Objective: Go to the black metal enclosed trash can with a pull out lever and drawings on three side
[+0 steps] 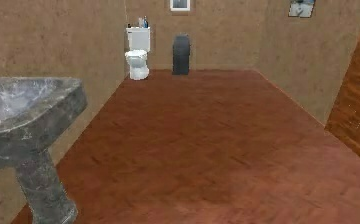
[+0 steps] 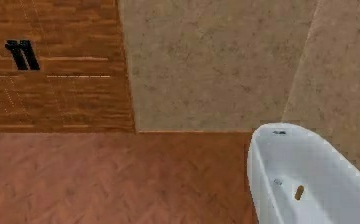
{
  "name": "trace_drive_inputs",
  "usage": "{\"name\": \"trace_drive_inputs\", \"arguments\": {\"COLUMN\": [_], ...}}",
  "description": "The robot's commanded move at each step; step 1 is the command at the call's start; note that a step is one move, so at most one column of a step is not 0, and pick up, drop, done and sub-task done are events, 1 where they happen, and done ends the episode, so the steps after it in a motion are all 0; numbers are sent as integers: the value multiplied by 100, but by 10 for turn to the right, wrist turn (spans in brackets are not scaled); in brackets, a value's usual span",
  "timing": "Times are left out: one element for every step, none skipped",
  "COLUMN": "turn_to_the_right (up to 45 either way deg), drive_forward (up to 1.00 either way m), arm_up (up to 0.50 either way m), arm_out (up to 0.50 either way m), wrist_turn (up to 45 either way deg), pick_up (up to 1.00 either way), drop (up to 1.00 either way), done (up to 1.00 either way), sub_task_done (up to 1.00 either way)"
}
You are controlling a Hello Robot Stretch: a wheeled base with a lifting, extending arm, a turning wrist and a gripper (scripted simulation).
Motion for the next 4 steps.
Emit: {"name": "trace_drive_inputs", "arguments": {"turn_to_the_right": [0, 0, 0, 0], "drive_forward": [100, 100, 100, 100], "arm_up": [0, 0, 0, 0], "arm_out": [0, 0, 0, 0], "wrist_turn": [0, 0, 0, 0], "pick_up": [0, 0, 0, 0], "drop": [0, 0, 0, 0], "done": [0, 0, 0, 0], "sub_task_done": [0, 0, 0, 0]}}
